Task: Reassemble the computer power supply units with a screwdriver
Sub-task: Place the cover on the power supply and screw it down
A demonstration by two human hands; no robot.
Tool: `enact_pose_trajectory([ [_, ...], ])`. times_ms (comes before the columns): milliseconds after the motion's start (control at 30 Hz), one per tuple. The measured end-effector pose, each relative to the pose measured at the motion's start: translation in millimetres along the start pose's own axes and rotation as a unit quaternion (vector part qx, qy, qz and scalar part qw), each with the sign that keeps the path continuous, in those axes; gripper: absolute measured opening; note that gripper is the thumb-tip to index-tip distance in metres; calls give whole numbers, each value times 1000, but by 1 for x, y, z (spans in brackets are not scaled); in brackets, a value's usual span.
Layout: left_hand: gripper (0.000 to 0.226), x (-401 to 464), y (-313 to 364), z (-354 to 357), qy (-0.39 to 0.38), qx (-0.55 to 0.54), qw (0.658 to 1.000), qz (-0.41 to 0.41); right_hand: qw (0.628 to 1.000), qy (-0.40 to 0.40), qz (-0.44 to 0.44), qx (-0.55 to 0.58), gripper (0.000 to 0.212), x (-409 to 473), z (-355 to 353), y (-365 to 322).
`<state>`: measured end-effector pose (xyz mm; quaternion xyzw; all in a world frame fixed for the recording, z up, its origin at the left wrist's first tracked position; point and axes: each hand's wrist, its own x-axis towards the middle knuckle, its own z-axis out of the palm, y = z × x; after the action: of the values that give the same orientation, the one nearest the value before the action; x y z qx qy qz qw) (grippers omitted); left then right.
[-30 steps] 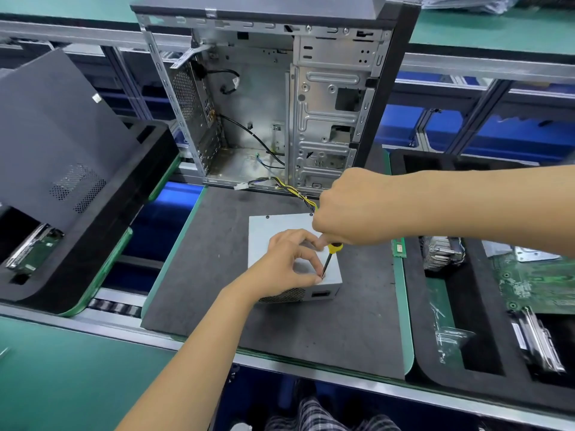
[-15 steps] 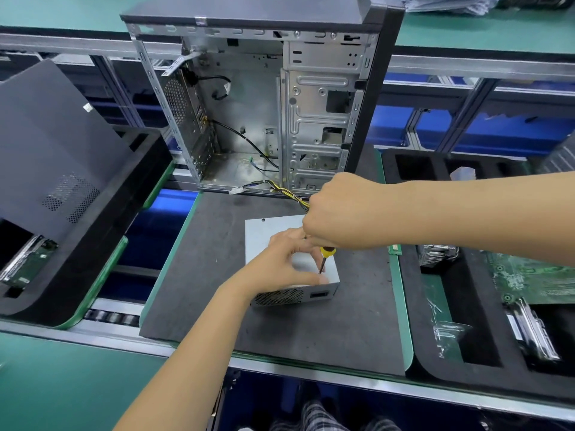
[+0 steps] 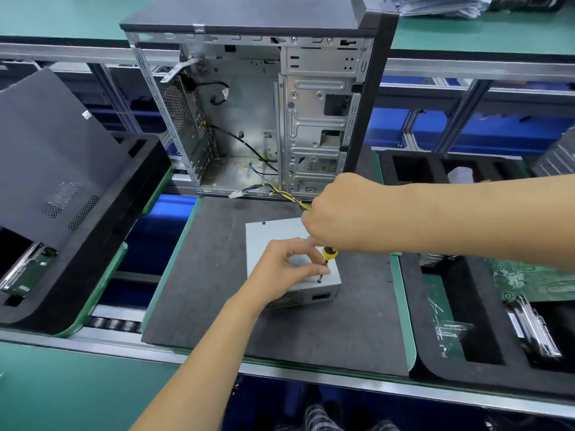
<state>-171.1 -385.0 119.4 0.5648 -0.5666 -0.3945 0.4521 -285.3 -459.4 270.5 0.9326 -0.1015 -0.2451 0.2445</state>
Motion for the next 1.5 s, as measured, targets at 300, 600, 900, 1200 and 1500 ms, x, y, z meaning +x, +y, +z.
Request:
enact_pose_trajectory([
  [300, 7, -3, 8, -7, -42, 38, 998, 16, 1000, 4, -28, 2, 15, 2, -15, 4],
  [600, 11, -1, 12, -4, -8, 49, 999, -12, 996, 9, -83, 9, 26, -5, -11, 7],
  [900, 24, -2, 31, -2, 7, -41, 999, 29, 997, -13, -53, -47, 19, -1, -12, 2],
  [1200, 30, 0, 36, -15, -122, -36, 992, 26, 932, -68, -203, -292, 22, -22, -18, -5],
  [1500, 37, 2, 27, 0, -1, -71, 996, 57, 674, -408, 258, 559, 38, 22, -15, 23],
])
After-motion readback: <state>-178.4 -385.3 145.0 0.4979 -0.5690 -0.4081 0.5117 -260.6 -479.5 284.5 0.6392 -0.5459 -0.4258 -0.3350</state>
